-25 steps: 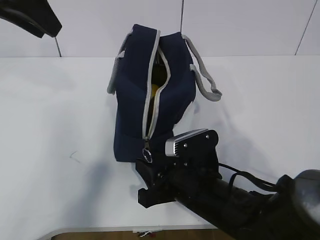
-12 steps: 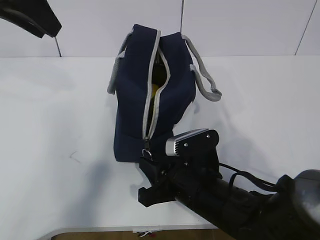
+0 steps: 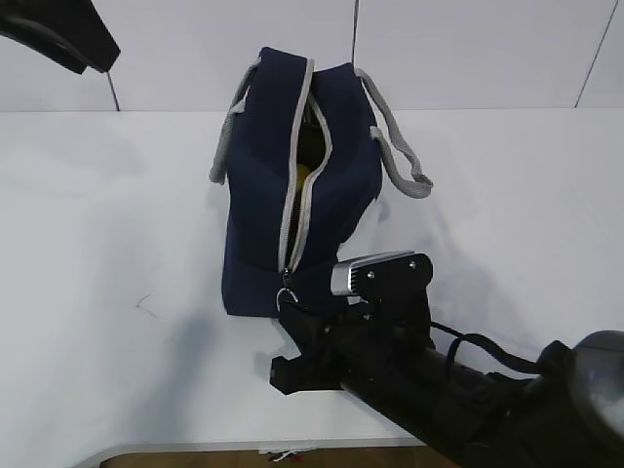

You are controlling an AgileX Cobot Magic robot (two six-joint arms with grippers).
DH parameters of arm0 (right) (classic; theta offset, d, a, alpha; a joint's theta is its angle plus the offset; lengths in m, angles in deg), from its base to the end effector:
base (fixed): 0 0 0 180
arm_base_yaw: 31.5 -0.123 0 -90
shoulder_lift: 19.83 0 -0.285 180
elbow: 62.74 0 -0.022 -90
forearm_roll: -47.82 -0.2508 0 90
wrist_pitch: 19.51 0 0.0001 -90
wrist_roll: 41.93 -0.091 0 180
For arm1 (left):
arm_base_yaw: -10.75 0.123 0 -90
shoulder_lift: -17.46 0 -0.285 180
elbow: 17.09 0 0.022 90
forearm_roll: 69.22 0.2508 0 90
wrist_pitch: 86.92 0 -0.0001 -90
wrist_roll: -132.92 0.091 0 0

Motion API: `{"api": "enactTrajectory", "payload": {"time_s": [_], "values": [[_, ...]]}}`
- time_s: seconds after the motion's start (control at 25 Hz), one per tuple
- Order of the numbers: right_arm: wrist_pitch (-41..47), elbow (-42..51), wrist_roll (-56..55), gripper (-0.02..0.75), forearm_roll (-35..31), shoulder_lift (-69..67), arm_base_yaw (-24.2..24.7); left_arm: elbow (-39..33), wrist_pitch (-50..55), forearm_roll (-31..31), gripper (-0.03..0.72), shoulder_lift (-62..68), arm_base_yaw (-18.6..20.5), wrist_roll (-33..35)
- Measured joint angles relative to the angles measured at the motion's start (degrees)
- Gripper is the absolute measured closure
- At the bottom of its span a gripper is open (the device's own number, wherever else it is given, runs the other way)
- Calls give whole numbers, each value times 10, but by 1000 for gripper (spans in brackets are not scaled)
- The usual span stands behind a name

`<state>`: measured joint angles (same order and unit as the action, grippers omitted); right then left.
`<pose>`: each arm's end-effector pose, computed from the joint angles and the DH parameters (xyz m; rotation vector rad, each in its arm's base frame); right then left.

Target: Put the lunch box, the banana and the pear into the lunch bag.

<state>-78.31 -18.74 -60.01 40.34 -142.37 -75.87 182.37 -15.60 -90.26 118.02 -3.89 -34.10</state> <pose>0.2352 0.2159 0.0965 -0.2994 1.9177 0.6808 0.3190 -0.1153 0.3887 0.5850 2.5590 -0.5093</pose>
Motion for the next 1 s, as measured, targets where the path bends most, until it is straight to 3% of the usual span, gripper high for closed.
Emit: {"api": "enactTrajectory", "payload": {"time_s": [0.44, 1.0], "values": [[32, -2, -85, 725, 39, 10, 0, 0, 0, 0, 436, 0, 0, 0], [254, 0, -93, 725, 56, 198, 0, 0, 0, -2, 441, 0, 0, -6]]}}
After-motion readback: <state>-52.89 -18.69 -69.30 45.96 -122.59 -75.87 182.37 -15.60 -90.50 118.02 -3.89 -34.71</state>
